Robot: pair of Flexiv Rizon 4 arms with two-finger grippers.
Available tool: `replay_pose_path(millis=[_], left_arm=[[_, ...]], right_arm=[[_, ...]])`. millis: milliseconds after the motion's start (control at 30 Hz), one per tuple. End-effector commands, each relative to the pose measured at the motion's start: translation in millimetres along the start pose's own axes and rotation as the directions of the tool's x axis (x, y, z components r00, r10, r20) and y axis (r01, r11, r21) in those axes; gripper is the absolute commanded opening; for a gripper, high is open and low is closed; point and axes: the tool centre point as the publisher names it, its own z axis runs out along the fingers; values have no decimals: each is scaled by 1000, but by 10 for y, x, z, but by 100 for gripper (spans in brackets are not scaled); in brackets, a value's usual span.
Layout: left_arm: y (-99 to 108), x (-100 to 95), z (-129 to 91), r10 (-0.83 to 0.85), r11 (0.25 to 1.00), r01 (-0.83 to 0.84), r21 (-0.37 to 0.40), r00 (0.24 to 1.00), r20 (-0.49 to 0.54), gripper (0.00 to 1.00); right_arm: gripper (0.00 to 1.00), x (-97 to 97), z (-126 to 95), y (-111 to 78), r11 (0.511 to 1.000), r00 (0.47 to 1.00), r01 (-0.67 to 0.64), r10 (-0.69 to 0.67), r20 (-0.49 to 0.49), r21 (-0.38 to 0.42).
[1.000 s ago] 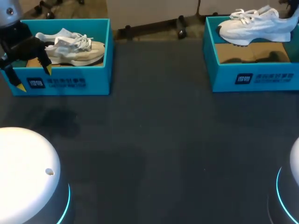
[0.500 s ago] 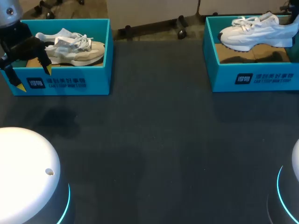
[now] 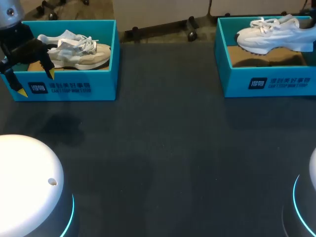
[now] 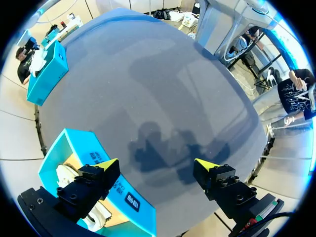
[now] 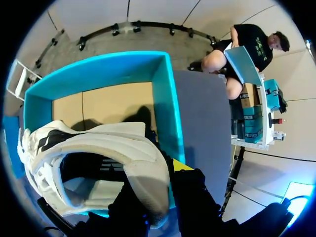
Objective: Take the shoe out of the shoebox, open the shoe tongue, remove and reinsert the insole, then place the shoe into the shoebox
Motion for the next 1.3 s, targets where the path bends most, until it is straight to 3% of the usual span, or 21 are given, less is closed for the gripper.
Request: replay_pose_path(millis=[33, 533, 700, 1000, 1300], left_arm=[[1, 1, -8, 1, 1000, -1, -1, 1000, -2, 100], [1, 1, -8, 1, 1000, -1, -1, 1000, -2, 100], [1, 1, -8, 1, 1000, -1, -1, 1000, -2, 100], [1, 1, -8, 1, 1000, -1, -1, 1000, -2, 100], [1, 1, -8, 1, 1000, -1, -1, 1000, -2, 100]], right_arm=[[0, 49, -10, -117, 1000, 1000, -3, 3, 7, -18], [0, 28, 161, -425, 998, 999, -50, 50, -3, -28], [0, 114, 250, -521, 999, 999, -38, 38, 4, -28], [0, 169, 414, -597, 999, 1000, -23, 23, -11, -48], [0, 222, 672, -637, 1000, 1000, 1, -1, -20, -16]])
